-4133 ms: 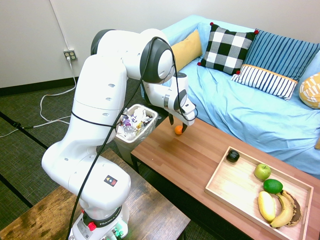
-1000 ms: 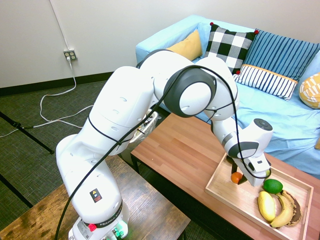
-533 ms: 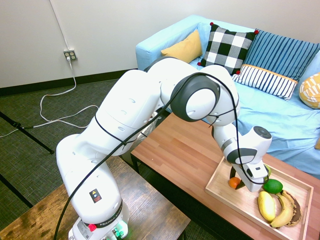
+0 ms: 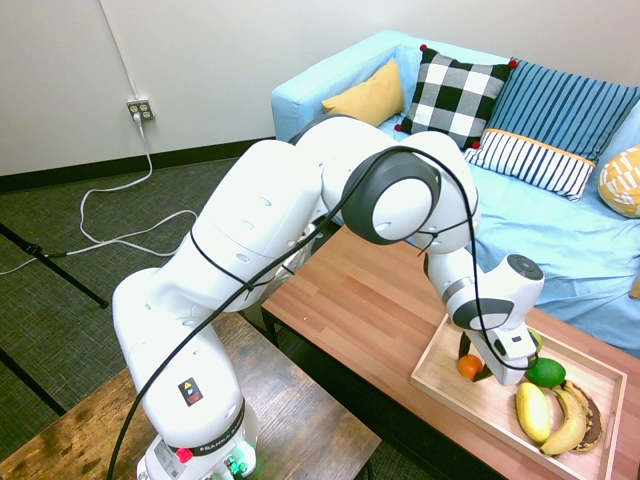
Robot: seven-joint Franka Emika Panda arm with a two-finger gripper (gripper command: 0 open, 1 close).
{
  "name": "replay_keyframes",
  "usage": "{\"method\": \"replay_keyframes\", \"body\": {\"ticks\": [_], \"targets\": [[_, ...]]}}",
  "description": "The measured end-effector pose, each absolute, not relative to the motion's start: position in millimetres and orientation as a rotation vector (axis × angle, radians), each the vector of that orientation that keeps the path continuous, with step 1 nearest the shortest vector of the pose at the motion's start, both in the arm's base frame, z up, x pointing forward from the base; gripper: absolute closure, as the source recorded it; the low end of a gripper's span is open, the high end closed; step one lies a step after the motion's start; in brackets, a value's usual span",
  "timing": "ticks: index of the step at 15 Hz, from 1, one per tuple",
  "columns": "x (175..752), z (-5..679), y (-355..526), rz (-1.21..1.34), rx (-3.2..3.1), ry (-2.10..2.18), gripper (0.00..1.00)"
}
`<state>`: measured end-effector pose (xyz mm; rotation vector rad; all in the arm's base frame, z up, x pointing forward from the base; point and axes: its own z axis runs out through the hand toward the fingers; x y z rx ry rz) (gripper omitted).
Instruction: Put the tangerine in the tray
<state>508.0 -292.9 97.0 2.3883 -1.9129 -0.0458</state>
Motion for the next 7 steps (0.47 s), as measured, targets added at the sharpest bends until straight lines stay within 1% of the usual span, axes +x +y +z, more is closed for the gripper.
{"method": "replay_keyframes", "body": {"ticks": [2,7], "targets": [[511,106,-296,-0.013,2.388,-1.919,0.00],[509,157,-301,0.083,2.392,-1.960,0.00]]}}
